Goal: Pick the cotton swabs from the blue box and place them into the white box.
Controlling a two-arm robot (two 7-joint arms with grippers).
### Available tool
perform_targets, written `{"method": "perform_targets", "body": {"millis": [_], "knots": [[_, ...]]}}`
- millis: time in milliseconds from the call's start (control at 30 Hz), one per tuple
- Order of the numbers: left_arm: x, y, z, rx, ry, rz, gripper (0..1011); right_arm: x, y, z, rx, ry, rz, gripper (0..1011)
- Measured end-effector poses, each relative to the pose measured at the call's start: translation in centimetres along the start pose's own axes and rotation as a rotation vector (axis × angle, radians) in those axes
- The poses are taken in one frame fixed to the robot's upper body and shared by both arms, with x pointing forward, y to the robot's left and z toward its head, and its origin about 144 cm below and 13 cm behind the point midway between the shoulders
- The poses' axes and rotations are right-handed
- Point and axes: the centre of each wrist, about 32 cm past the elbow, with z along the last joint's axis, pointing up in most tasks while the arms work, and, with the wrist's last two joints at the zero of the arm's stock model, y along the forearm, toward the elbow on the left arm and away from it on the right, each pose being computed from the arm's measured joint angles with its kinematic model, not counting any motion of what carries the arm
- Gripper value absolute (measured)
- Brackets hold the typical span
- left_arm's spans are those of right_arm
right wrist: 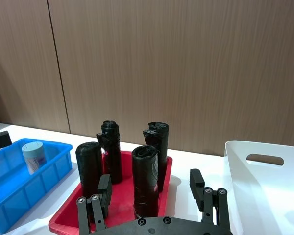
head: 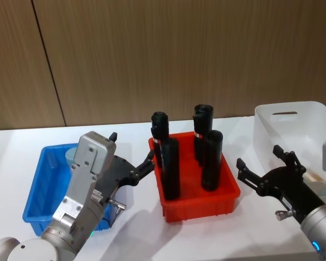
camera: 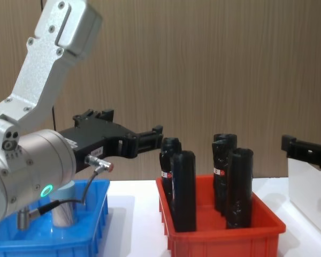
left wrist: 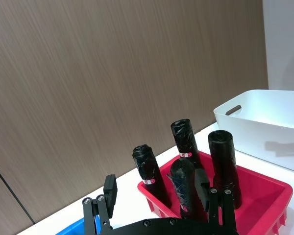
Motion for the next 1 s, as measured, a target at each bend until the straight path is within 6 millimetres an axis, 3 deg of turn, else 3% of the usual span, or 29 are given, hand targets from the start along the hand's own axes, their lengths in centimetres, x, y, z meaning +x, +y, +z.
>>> {"method": "perform_targets", "body": {"millis": [1000], "knots": [[0.03,0.00,-0.02,0.001,0.001,0.001,1004,0.65,0.25,-0.27,-0.007,-0.004,0.013,1001]]}}
